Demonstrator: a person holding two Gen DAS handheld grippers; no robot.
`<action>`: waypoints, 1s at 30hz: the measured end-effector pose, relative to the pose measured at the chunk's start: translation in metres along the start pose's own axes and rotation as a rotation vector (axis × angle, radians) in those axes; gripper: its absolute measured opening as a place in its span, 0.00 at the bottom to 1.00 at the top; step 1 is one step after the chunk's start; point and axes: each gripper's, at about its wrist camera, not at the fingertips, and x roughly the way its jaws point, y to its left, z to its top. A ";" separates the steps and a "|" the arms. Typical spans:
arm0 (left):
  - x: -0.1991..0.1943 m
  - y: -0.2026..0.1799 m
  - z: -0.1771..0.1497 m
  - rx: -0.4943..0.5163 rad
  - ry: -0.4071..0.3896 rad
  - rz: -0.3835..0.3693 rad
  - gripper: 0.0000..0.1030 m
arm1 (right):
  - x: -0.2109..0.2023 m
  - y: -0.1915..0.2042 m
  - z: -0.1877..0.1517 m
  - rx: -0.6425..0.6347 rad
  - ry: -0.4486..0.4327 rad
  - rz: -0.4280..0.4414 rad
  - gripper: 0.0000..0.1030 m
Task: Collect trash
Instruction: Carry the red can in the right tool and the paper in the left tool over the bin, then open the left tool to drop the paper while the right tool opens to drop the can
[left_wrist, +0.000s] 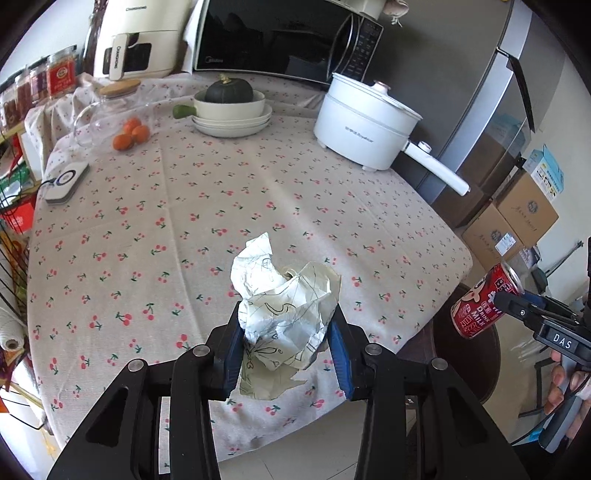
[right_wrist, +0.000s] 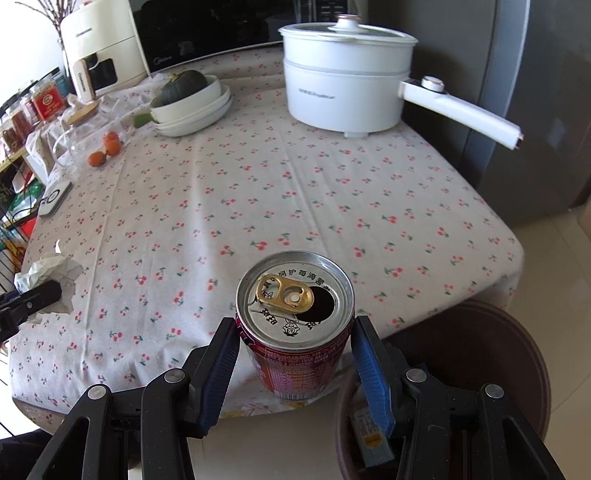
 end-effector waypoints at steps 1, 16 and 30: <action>0.002 -0.007 -0.001 0.007 0.006 -0.008 0.42 | -0.001 -0.005 -0.003 0.004 0.002 -0.008 0.53; 0.059 -0.163 -0.029 0.228 0.128 -0.203 0.43 | -0.016 -0.108 -0.047 0.129 0.044 -0.116 0.53; 0.114 -0.245 -0.062 0.334 0.190 -0.274 0.73 | -0.031 -0.186 -0.086 0.239 0.084 -0.186 0.53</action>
